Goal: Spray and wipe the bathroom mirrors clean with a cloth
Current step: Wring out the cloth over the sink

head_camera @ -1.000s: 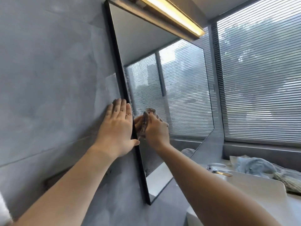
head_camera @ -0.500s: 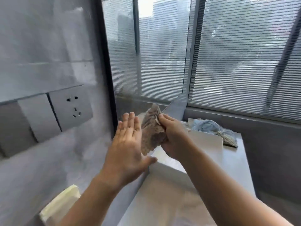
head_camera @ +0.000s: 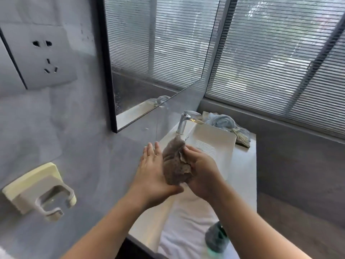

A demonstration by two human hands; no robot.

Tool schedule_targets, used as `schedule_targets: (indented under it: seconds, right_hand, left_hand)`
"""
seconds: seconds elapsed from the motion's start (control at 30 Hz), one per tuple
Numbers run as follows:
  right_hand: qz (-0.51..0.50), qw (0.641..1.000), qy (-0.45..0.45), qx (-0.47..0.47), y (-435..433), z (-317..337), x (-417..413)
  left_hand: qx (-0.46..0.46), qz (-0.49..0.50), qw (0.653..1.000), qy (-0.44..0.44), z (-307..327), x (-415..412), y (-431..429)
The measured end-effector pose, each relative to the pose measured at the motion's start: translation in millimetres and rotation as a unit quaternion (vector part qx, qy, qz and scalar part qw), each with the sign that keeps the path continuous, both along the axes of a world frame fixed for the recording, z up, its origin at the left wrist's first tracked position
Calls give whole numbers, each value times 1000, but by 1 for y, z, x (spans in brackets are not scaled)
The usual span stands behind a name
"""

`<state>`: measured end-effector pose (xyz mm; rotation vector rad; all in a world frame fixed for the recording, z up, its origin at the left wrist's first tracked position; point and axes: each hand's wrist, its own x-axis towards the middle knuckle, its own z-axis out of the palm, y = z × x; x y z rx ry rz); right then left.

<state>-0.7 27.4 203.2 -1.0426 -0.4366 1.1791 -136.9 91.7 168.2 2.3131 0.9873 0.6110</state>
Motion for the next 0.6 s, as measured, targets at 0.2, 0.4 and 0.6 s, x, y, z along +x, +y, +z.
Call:
schedule_targets:
  seconds: [0.2,0.4,0.6]
  right_hand:
    - [15,998,-67,-6,-24,-11,31]
    - [-13,985,-173,1,-58,-26,80]
    - [-20,995,-64,-68,-86,-61,135]
  left_hand:
    - [34,14,997,-65,-13,37,-20]
    - [134,-12,987,-92,-24,81,-33]
    - [174,-52,983,-13,-45,123,-38]
